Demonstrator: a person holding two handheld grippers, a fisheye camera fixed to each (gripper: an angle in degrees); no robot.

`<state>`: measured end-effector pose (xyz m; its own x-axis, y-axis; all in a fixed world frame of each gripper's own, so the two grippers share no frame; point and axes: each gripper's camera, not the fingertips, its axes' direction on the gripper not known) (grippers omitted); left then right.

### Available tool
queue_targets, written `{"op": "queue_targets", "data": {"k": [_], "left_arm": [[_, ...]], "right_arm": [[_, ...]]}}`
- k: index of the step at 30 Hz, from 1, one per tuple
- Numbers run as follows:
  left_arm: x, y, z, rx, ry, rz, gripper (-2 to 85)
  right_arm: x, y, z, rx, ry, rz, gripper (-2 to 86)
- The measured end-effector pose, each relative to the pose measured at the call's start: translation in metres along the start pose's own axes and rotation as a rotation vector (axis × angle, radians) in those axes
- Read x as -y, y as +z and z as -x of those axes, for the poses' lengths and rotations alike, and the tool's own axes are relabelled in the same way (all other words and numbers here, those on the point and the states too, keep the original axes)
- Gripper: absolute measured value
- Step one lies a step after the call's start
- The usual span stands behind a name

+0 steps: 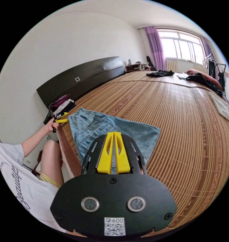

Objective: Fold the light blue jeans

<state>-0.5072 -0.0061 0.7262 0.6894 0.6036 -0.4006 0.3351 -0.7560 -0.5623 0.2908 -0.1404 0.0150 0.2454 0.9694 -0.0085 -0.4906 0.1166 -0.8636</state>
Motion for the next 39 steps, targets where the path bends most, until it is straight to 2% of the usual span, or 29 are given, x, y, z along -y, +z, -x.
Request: {"op": "queue_targets", "data": {"k": [2, 6, 9, 15, 19, 23, 30, 32, 35, 39], "left_arm": [[0.007, 0.002, -0.013, 0.055, 0.041, 0.007, 13.1], [-0.001, -0.003, -0.014, 0.038, 0.051, -0.012, 9.1], [-0.017, -0.008, -0.020, 0.083, 0.167, -0.002, 4.9], [-0.049, -0.029, 0.002, -0.111, 0.148, -0.034, 2.8], [-0.071, -0.039, -0.017, -0.227, 0.185, -0.033, 2.5], [-0.099, -0.036, -0.069, -0.338, 0.304, -0.011, 2.3], [-0.195, 0.020, -0.176, -0.586, 0.486, 0.060, 2.5], [-0.249, 0.060, -0.222, -0.644, 0.568, 0.115, 2.6], [-0.332, 0.128, -0.271, -0.631, 0.683, 0.205, 2.7], [-0.453, 0.238, -0.299, -0.608, 0.765, 0.345, 2.6]], "right_arm": [[-0.014, 0.011, 0.011, 0.061, -0.018, 0.001, -0.8], [-0.024, 0.036, 0.027, 0.119, -0.057, 0.056, -0.8], [-0.024, 0.052, 0.031, 0.151, -0.080, 0.100, -0.8], [-0.011, 0.054, 0.043, 0.157, -0.142, 0.142, -0.9], [-0.006, 0.043, 0.028, 0.090, -0.188, 0.181, -0.9], [0.000, -0.033, -0.030, 0.127, -0.078, 0.042, -0.8], [-0.010, -0.163, -0.145, 0.118, 0.108, 0.005, -0.9], [-0.016, -0.219, -0.186, 0.140, 0.188, -0.039, -0.9], [-0.033, -0.296, -0.228, 0.155, 0.264, -0.130, -0.9], [-0.054, -0.381, -0.273, 0.109, 0.335, -0.225, -0.8]]}}
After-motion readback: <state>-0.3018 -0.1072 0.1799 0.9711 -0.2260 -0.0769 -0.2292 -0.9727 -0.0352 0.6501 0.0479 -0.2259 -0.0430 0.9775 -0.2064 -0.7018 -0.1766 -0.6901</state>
